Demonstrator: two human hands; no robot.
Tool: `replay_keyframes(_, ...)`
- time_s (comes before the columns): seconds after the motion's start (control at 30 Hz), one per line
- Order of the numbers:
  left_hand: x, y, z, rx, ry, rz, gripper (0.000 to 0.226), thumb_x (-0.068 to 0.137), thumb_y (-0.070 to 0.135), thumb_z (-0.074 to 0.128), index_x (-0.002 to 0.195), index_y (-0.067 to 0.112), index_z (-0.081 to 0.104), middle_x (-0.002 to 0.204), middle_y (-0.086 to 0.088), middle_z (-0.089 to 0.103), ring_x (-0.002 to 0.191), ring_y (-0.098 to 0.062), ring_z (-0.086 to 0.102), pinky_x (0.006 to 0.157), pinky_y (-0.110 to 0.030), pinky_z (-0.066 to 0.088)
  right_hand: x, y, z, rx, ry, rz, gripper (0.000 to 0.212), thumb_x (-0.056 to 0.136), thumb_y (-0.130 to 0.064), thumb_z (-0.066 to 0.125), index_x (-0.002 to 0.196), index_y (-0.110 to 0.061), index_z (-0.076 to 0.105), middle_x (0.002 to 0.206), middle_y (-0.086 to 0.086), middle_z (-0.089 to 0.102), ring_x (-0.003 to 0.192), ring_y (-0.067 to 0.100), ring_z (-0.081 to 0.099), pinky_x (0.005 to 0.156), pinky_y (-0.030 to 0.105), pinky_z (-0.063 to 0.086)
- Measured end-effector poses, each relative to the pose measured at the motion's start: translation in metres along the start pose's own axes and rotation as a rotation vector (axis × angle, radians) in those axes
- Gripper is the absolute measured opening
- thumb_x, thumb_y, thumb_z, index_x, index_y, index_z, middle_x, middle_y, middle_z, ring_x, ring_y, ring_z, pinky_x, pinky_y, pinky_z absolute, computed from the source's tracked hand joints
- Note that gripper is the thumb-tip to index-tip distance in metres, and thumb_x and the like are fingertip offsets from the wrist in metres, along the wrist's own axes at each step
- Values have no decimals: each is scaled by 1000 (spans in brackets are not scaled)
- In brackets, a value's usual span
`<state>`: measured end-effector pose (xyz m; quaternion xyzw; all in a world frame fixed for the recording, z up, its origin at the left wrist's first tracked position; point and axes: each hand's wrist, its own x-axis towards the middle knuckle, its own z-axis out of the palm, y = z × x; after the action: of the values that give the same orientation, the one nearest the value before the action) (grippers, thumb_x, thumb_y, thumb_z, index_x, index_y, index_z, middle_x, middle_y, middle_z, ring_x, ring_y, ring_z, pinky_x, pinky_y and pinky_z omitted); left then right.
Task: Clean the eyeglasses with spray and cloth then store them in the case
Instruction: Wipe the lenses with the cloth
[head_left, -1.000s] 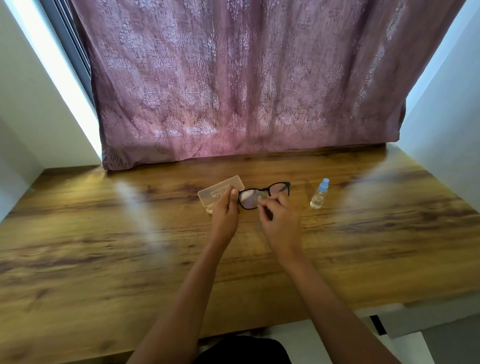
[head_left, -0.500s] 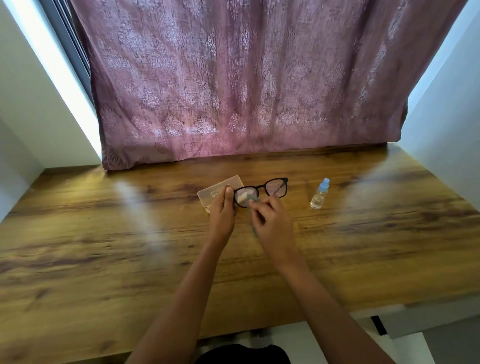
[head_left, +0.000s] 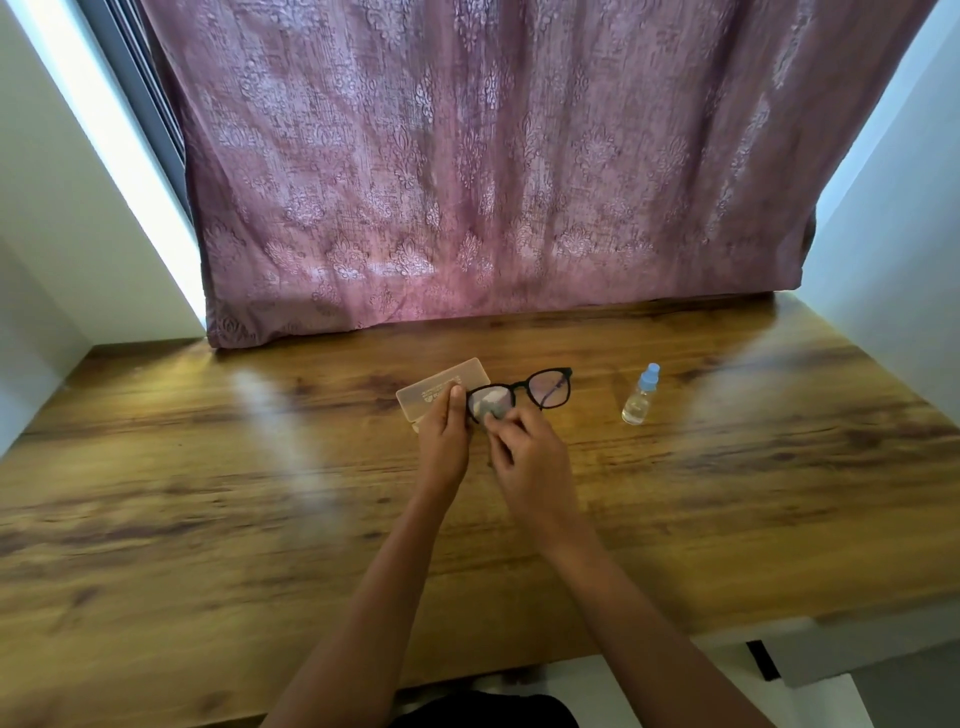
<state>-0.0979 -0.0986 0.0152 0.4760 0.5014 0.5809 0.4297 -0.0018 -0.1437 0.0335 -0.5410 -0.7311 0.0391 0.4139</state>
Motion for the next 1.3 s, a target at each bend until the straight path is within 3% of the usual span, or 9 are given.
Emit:
replay_keyframes(0.23,1,6,3,-17,-23,4,32,99,22,35,72,19,49,61,6,39,51,-2,33,48,-17,28,19,11,-11,-27,82,83,14,85,-5,61,94,2,68,84,8,57,68,9,49,60,17,37)
replay_keyframes(0.33,2,7,5,-15,-35,31,34,100,18,34,67,19,46,59,8,38,49,0,34,48,-15,29,27,7,-9,-10,90,80,15,85,-4,60,96,3,67,85,9,57,71,16,56,59,21,45)
replay_keyframes(0.43,3,3,5,11,-40,50,33,100,19,35,69,21,48,59,12,45,55,-2,38,55,-23,32,26,0,-4,-2,77,35,16,86,-4,59,97,4,66,83,9,58,72,18,57,60,23,47)
replay_keyframes(0.53,3,-1,4,35,-56,64,27,98,25,36,78,17,52,73,-1,52,71,-17,47,66,-37,38,18,-7,0,11,39,-16,14,89,-6,56,93,3,65,85,8,56,72,16,55,63,21,47)
replay_keyframes(0.63,4,-4,2,42,-39,54,28,95,32,37,81,14,53,77,-6,54,75,-21,48,69,-41,39,7,-6,1,29,10,-17,14,89,-7,55,92,2,65,85,6,55,72,14,54,63,23,49)
replay_keyframes(0.83,2,0,0,54,-35,46,31,100,21,35,71,18,47,62,4,42,56,-8,36,52,-23,30,2,8,-10,3,13,65,20,84,-5,61,103,-2,67,85,5,56,73,10,51,62,21,47)
replay_keyframes(1.0,2,0,0,50,-62,53,30,100,19,35,73,15,48,61,4,41,51,-2,35,49,-18,30,20,10,-12,-28,77,82,19,86,-6,59,103,0,67,86,6,56,73,7,47,62,17,40)
replay_keyframes(1.1,1,2,0,41,-72,62,31,100,17,34,72,18,48,61,6,43,49,1,38,48,-14,31,20,-1,-6,-14,57,32,17,88,-5,57,101,3,65,83,7,55,71,11,50,59,20,43)
replay_keyframes(1.3,3,-4,-5,84,-26,45,31,99,20,36,75,23,54,66,6,50,59,-3,43,56,-24,36,-3,-4,5,-8,-42,-23,20,87,-5,57,105,1,65,85,6,54,71,14,52,59,23,47)
